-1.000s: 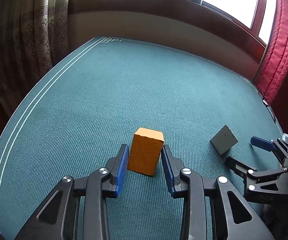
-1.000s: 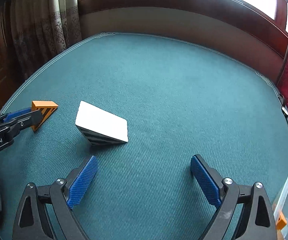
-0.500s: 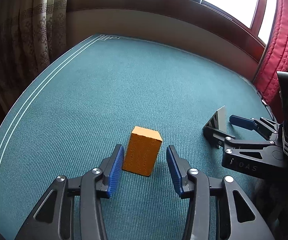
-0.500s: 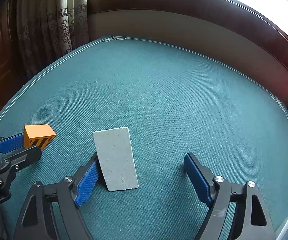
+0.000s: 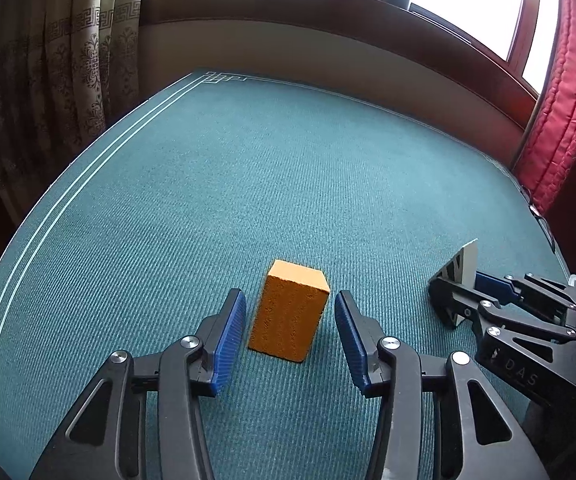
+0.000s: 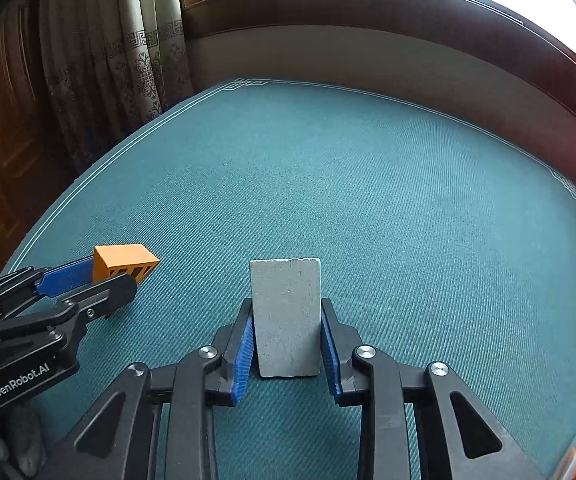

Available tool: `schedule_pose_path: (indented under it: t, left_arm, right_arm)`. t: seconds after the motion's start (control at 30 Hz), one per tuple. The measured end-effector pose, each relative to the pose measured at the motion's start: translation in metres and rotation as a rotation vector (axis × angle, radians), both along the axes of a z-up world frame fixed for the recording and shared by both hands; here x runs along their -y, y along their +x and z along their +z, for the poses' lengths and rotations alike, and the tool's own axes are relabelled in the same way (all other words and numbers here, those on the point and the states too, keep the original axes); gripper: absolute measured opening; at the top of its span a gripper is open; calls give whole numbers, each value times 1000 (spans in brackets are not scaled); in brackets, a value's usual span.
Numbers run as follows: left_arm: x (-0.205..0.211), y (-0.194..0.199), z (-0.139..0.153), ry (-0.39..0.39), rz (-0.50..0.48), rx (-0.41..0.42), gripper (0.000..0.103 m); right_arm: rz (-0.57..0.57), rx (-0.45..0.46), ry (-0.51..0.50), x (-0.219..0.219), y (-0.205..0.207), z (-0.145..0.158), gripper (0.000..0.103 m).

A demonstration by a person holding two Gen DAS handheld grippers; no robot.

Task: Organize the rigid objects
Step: 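Grasp the grey stone slab with the right tool while the left tool holds the orange block, then carry the grey stone slab into the clear basin and open the right tool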

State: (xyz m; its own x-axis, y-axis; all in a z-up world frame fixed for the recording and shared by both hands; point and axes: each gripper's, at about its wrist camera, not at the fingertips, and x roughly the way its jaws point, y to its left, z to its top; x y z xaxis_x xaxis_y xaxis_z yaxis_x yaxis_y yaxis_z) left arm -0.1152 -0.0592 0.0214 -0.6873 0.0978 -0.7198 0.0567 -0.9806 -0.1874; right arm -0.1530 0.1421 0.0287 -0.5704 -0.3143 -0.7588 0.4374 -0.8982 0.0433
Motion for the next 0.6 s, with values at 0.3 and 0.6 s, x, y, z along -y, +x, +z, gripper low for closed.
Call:
schedule_pose_path:
  t: [0.3, 0.6]
  left_arm:
    - [-2, 4, 2, 2, -17, -16, 34]
    - [-18, 12, 10, -11, -52, -47, 32]
  right_arm:
    - [-10, -6, -70, -23, 33, 12, 32]
    - [-41, -23, -128, -44, 60, 27, 32]
